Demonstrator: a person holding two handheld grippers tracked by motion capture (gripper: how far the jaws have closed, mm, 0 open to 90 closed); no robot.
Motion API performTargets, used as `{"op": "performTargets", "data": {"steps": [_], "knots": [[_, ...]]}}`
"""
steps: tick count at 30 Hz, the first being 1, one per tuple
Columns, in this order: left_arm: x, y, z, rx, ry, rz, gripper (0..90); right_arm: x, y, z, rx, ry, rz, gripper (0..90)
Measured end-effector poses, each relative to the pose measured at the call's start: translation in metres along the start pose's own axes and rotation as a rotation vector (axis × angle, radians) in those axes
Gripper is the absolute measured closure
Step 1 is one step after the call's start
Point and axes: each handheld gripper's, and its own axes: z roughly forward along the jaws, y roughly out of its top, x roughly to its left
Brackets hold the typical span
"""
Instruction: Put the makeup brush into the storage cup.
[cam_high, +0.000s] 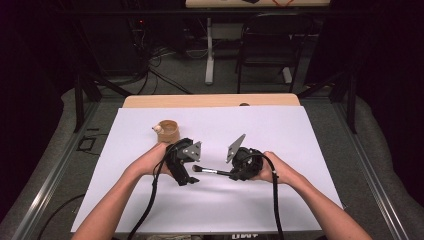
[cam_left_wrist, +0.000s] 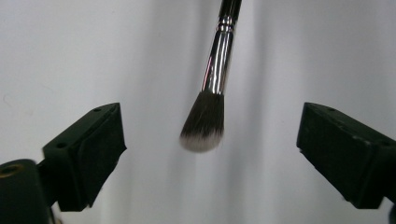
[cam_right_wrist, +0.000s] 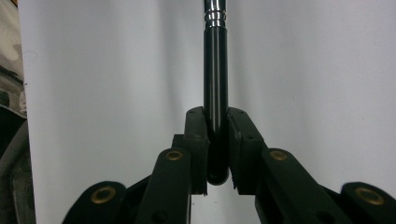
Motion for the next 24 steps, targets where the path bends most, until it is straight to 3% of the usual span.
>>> {"op": "performTargets", "data": {"steps": [5, 14, 24], "knots": [[-0.004, -0.015, -0.006, -0.044, 0.039, -0.059, 0.1, 0.0, -0.005, -0.001, -0.008, -0.007, 0.008, 79.4], [-0.017, -0.042, -0.012, -0.135, 0.078, -0.157, 0.0, 0.0, -0.011, -0.001, -0.035, -0.014, 0.024, 79.4], [-0.03, -0.066, -0.013, -0.245, 0.158, -0.279, 0.0, 0.002, -0.017, -0.004, -0.081, -0.024, 0.043, 79.4]]}}
